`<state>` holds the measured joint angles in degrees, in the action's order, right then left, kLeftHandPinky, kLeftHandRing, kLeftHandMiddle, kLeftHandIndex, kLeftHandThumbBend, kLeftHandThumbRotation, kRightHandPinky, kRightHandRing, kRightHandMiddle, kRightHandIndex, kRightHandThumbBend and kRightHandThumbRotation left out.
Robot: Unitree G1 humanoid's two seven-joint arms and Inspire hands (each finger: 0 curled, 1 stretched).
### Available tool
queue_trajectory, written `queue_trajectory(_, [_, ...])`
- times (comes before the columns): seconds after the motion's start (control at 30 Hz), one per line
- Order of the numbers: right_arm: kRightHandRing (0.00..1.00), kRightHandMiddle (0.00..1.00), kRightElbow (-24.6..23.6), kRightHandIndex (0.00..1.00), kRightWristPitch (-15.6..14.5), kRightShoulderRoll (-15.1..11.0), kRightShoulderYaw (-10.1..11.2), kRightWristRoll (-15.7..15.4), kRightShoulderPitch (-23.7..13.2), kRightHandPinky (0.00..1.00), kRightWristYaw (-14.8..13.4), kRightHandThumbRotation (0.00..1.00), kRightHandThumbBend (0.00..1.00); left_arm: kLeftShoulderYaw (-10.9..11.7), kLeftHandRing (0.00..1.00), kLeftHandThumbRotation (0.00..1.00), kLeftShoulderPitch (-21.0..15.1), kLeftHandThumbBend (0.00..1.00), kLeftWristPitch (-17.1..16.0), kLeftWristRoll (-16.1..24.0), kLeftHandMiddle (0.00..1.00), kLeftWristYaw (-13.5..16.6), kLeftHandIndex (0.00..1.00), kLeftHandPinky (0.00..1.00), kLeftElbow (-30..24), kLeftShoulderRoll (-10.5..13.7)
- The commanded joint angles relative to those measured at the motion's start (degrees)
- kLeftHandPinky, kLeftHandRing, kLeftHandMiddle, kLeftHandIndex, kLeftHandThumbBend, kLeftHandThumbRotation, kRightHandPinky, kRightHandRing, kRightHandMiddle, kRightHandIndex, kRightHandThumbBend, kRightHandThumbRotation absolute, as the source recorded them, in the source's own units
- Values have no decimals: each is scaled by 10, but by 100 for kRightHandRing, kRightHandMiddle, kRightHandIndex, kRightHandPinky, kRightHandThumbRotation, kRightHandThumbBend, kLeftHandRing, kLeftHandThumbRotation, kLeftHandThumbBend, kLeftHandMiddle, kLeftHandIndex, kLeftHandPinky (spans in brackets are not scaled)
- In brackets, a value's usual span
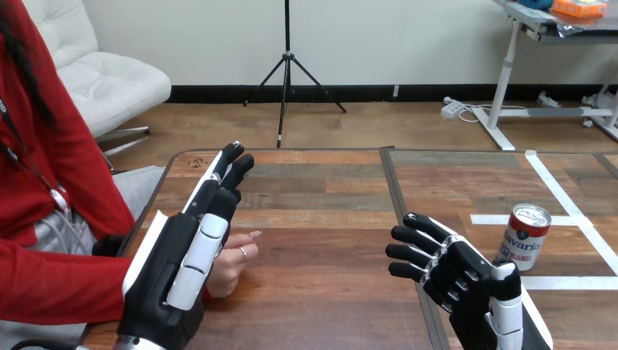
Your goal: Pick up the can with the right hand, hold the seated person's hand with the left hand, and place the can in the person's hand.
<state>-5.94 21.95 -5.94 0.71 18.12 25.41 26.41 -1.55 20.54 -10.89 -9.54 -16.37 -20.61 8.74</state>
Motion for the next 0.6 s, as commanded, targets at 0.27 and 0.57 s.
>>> queue_trajectory(0.27, [79, 82, 13, 82, 20, 3, 4, 2, -22, 76, 2, 100, 89, 2, 100, 96, -5, 72, -3, -10, 95, -10, 99, 100, -18, 5])
queue_trajectory(0.57, [79, 82, 19, 82, 24, 2, 5, -2, -25, 76, 0, 100, 89, 3, 100, 95, -4, 71, 1, -7, 95, -8, 99, 100, -21, 2])
